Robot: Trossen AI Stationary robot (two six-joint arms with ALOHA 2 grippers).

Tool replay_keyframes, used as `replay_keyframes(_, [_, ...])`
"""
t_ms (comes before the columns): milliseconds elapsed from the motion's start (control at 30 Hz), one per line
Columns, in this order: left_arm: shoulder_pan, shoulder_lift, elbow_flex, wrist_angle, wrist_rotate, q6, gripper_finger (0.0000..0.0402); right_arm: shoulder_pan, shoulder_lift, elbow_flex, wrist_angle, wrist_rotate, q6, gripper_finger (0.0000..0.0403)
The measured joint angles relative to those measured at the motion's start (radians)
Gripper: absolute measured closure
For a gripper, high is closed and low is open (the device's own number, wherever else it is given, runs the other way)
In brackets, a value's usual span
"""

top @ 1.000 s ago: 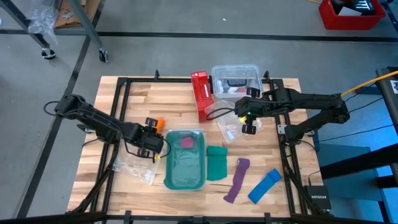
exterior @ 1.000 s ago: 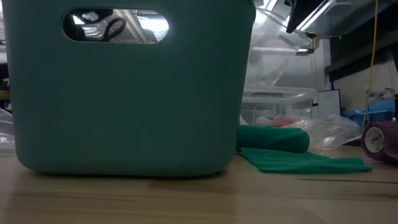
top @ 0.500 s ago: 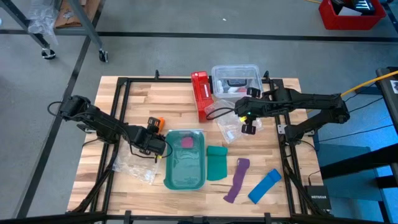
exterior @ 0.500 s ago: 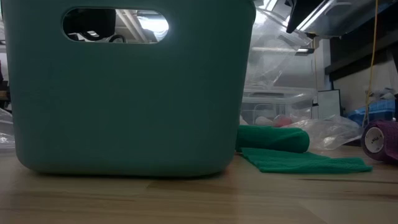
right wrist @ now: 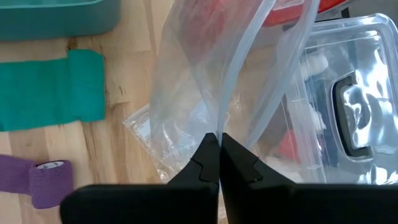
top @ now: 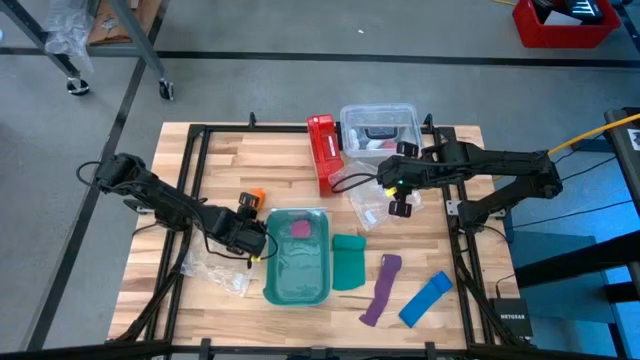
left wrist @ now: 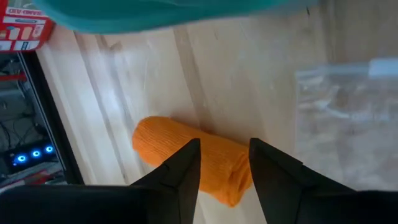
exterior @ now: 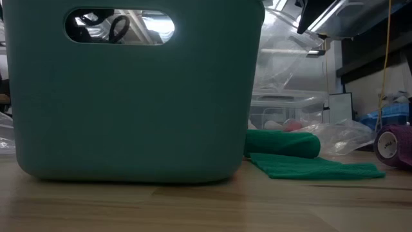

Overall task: Roll bandage
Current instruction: Put the orange bandage into the transparent zip bag

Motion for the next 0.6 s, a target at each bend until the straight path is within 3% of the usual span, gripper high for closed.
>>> replay_keyframes(233, [-0.004, -0.001, 0.0, -0.085, 0.0, 0.012, 0.0285, 0.0, 0.0, 0.0, 0.0, 0.0, 0.006, 0.0402])
replay_keyframes(600, [-0.004, -0.001, -0.02, -0.077, 0.041, 0.019, 0.0286, 0.0, 0.0, 0.0, 0.0, 0.0, 0.002, 0.0402])
